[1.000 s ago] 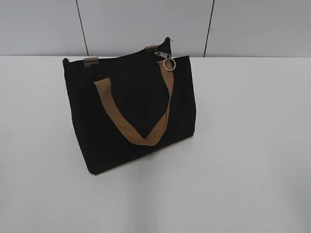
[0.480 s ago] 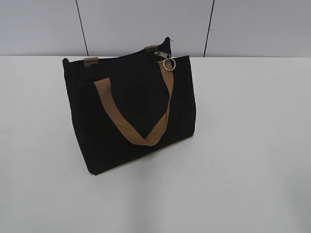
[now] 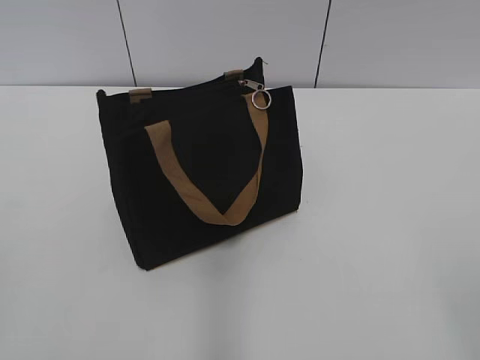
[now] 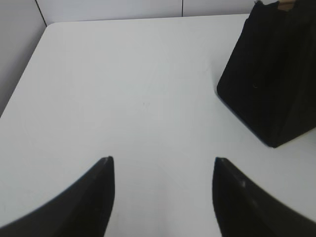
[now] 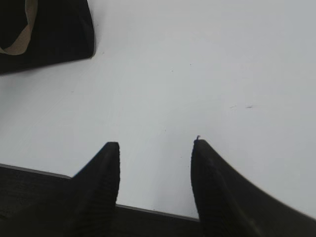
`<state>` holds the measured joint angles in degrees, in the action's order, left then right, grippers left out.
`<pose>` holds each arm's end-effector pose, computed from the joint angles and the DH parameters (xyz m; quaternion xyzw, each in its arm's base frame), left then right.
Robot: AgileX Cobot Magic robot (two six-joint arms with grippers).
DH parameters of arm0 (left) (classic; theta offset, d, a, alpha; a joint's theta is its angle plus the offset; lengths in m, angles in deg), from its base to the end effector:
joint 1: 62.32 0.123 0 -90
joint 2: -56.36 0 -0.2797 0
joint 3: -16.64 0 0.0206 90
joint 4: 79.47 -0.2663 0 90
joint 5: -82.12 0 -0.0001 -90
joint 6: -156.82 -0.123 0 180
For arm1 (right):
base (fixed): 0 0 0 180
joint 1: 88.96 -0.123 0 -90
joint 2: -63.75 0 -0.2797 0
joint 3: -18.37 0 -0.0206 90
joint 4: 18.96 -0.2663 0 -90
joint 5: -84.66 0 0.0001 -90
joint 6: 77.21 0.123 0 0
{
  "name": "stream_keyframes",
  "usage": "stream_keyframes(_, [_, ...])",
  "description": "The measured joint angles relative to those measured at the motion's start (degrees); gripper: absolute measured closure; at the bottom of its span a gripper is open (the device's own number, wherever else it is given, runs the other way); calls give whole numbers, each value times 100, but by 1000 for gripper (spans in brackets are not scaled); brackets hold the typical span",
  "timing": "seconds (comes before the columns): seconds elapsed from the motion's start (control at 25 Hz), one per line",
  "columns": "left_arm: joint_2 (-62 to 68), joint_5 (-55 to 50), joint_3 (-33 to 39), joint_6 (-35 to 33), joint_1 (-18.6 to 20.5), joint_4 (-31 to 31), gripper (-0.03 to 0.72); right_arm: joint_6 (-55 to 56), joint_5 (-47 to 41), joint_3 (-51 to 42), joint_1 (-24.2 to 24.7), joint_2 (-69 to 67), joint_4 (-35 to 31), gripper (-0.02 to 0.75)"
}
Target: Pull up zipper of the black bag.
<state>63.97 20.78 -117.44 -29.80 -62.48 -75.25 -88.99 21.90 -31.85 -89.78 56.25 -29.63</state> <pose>0.0360 -0.0080 0.2833 0.0523 0.8406 -0.0064 0.5391 0.0415 0.0209 0.2583 -0.0989 0.8587 0.0453 0.5008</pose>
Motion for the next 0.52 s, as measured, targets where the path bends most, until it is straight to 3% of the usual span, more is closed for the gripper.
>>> stream_keyframes(0.52, [0,0,0,0,0,0,221,6,0,0,0,0,-4,377])
